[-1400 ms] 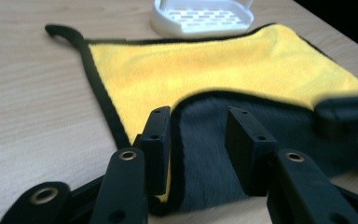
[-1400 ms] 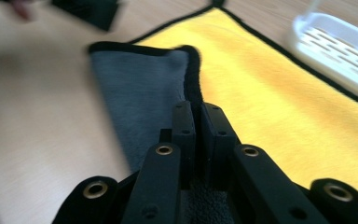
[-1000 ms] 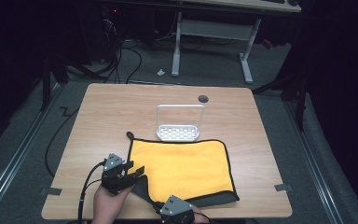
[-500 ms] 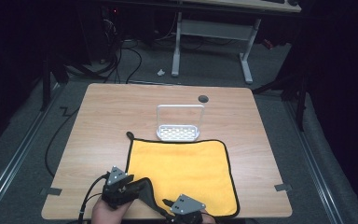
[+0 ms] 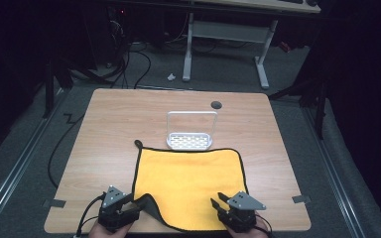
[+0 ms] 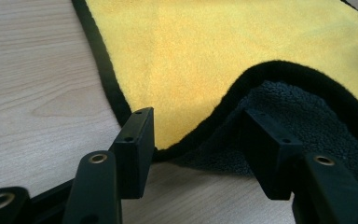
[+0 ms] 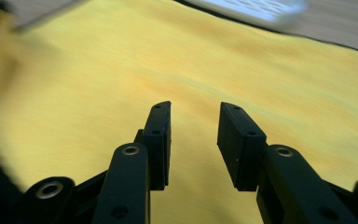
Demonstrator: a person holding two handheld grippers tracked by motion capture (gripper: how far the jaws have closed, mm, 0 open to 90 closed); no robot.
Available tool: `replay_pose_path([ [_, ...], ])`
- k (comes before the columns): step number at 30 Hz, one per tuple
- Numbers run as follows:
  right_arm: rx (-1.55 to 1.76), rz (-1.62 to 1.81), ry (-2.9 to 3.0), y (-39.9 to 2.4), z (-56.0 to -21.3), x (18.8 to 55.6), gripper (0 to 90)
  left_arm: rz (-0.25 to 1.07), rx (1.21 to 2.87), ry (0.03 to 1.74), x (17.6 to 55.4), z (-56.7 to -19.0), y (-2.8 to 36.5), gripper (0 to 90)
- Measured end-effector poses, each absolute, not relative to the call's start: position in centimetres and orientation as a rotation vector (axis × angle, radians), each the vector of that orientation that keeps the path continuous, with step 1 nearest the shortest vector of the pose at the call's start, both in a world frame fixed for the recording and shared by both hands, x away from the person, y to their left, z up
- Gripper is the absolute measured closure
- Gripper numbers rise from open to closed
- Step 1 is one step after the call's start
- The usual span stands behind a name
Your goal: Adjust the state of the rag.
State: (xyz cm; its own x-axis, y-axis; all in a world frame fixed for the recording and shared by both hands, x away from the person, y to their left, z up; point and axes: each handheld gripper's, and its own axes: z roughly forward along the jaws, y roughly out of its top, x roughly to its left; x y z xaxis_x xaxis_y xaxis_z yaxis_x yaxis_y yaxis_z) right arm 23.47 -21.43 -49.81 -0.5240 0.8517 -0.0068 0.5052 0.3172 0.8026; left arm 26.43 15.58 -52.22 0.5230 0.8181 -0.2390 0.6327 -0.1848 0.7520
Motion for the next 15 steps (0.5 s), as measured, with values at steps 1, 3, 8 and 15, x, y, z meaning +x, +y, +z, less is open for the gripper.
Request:
replay_pose_path([
  [1,1.217,1.034,2.143,-22.1,-50.2,23.9,65.3,0.276,1.901,1.188,26.5,-52.1,15.7,45.4],
  [3,1.286,0.985,2.129,-23.4,-50.9,24.6,64.5,0.308,1.891,1.191,26.8,-51.8,15.9,45.4],
  [8,1.348,0.881,2.098,-25.4,-51.7,25.8,64.3,0.352,1.819,1.218,28.0,-50.8,17.0,45.6],
  [15,1.341,0.849,2.12,-25.1,-52.4,26.2,64.4,0.288,1.9,1.234,31.9,-52.3,15.0,45.8],
])
